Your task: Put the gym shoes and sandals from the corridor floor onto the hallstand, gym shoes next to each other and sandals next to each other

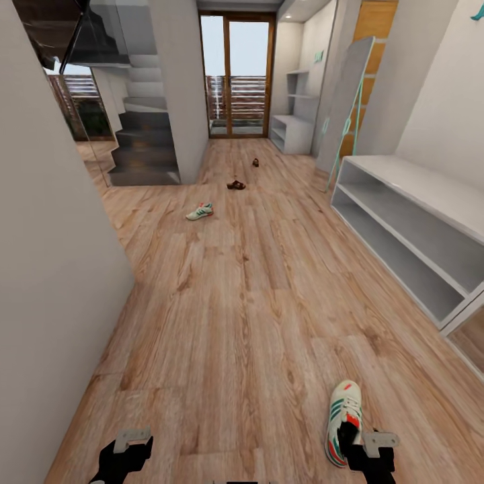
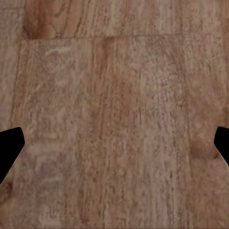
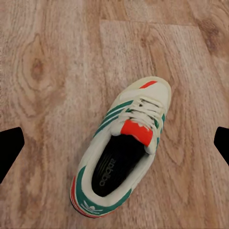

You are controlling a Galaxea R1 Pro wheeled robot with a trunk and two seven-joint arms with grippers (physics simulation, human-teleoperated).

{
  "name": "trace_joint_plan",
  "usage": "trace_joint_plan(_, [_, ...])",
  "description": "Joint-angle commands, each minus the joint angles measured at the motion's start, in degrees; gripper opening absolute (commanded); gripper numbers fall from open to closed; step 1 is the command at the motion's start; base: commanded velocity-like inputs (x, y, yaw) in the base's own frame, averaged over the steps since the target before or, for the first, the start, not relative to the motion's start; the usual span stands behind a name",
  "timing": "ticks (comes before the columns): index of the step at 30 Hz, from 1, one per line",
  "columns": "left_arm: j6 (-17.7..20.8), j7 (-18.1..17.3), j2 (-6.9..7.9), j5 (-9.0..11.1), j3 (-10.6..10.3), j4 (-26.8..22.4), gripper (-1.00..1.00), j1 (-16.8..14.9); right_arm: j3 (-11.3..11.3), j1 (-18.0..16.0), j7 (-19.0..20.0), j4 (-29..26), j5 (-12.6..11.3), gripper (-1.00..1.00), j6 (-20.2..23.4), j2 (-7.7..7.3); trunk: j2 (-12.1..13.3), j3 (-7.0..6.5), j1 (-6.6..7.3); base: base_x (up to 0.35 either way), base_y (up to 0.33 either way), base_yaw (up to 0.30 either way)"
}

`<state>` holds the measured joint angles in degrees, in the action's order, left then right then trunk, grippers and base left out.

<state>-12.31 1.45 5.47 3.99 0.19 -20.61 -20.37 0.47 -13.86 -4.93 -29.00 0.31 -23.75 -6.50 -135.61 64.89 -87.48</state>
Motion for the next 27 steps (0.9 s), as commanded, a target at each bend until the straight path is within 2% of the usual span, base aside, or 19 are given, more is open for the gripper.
trace_joint_plan(1, [-0.18, 0.05, 0.02, 0.43, -0.1, 0.05, 1.0, -0.03, 0.06, -0.02, -0.19, 0.04, 0.04, 1.0, -0.15, -0.01, -0.01, 0.04, -0.02, 0.285, 0.113, 0.0])
trace_joint_plan(27, [-0.27, 0.05, 0.09, 0.66, -0.1, 0.05, 1.0, -0.02, 0.0, -0.02, -0.26, 1.81, -0.04, 1.0, -0.15, 0.07, -0.01, 0.04, -0.02, 0.279, 0.223, 0.0])
